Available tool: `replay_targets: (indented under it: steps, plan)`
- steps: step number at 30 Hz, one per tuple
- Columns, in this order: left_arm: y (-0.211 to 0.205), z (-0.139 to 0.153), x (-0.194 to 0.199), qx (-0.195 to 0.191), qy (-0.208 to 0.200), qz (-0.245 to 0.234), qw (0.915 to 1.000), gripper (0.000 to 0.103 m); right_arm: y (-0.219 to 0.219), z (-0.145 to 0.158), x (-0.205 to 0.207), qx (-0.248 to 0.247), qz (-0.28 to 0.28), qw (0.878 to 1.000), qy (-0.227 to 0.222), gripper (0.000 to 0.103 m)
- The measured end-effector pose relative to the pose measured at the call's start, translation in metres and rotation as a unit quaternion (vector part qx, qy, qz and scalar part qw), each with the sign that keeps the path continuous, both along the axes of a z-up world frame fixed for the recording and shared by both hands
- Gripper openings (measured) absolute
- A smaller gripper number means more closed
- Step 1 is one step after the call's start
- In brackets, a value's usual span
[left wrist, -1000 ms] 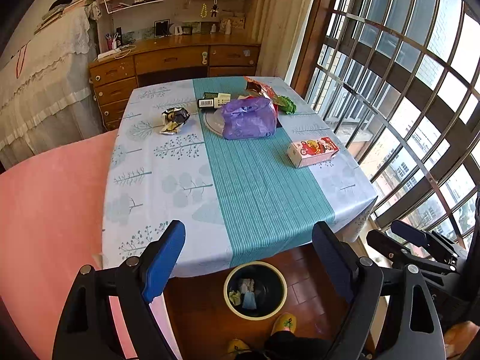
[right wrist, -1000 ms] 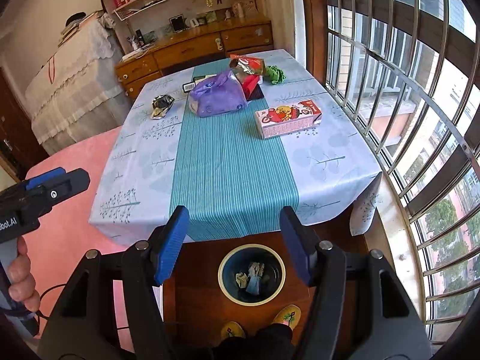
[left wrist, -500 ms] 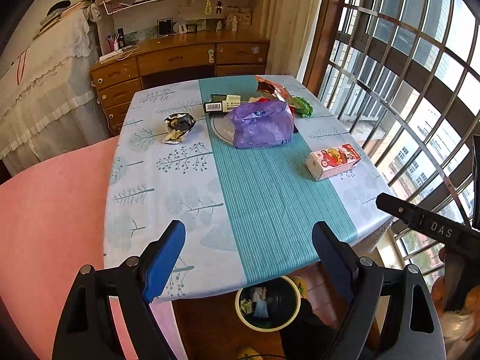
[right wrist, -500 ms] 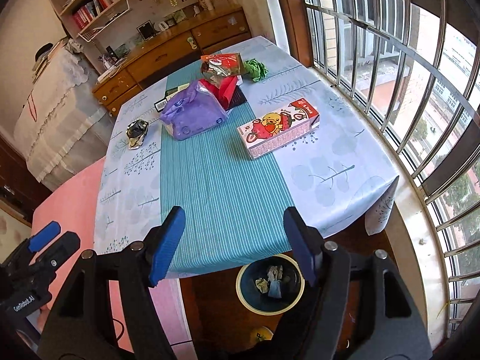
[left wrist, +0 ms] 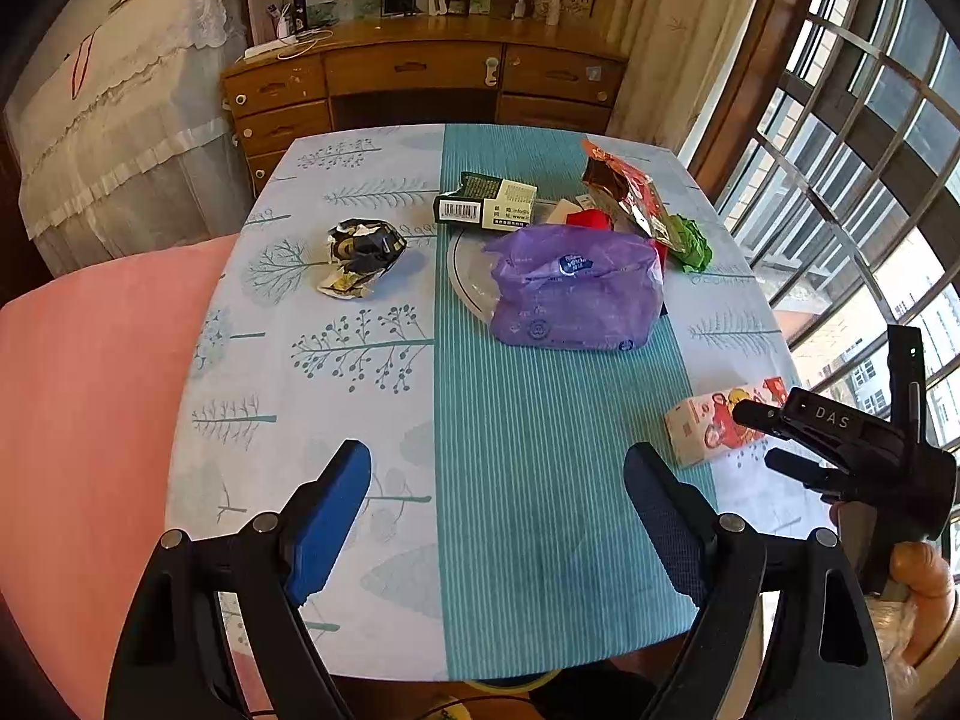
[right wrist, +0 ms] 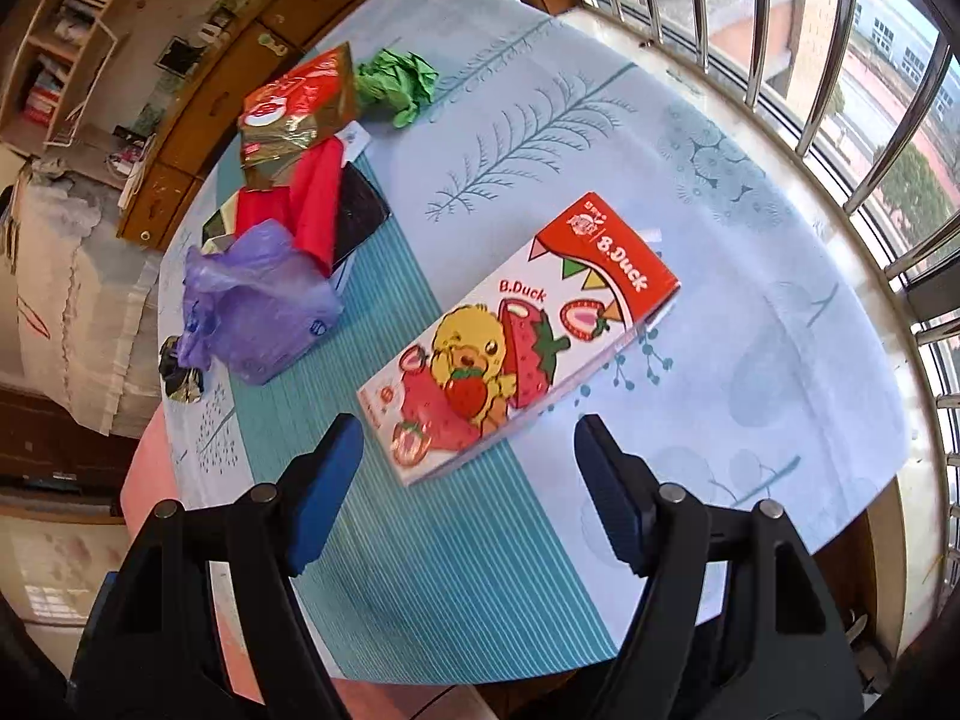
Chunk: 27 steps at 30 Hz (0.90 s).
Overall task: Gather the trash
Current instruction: 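Reach the right tool to the duck-print juice carton while the left tool reaches the purple bag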
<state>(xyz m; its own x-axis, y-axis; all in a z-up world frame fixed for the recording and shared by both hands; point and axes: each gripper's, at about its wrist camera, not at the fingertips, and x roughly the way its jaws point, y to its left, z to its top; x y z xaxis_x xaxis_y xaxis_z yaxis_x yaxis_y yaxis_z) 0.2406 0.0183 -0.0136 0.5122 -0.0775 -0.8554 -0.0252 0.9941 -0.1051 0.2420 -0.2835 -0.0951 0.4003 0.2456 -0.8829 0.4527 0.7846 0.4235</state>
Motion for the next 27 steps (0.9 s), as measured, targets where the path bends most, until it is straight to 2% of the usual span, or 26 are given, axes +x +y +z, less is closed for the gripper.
replay_targets:
  steps: [9, 12, 14, 15, 20, 27]
  plan:
    - [-0.02, 0.001, 0.065, -0.009, 0.009, 0.046, 0.9989, 0.088, -0.016, -0.033, 0.082, 0.011, 0.027, 0.998, 0.048, 0.071]
    - [-0.021, 0.003, 0.082, -0.023, 0.01, 0.06, 0.9979, 0.088, -0.01, -0.035, 0.109, -0.016, 0.064, 0.996, 0.055, 0.073]
    - [-0.022, 0.005, 0.095, -0.036, 0.012, 0.07, 0.9968, 0.088, -0.002, -0.034, 0.122, -0.043, 0.098, 0.993, 0.059, 0.069]
    - [-0.022, 0.005, 0.101, -0.045, 0.015, 0.075, 0.9961, 0.088, 0.004, -0.032, 0.125, -0.059, 0.117, 0.99, 0.056, 0.062]
    - [-0.021, 0.0, 0.128, -0.101, 0.032, 0.099, 0.9894, 0.088, 0.02, -0.024, 0.146, -0.118, 0.18, 0.976, 0.026, 0.062]
    - [-0.03, -0.018, 0.179, -0.142, 0.078, 0.12, 0.9794, 0.088, 0.021, -0.018, 0.176, -0.124, 0.21, 0.97, 0.01, 0.061]
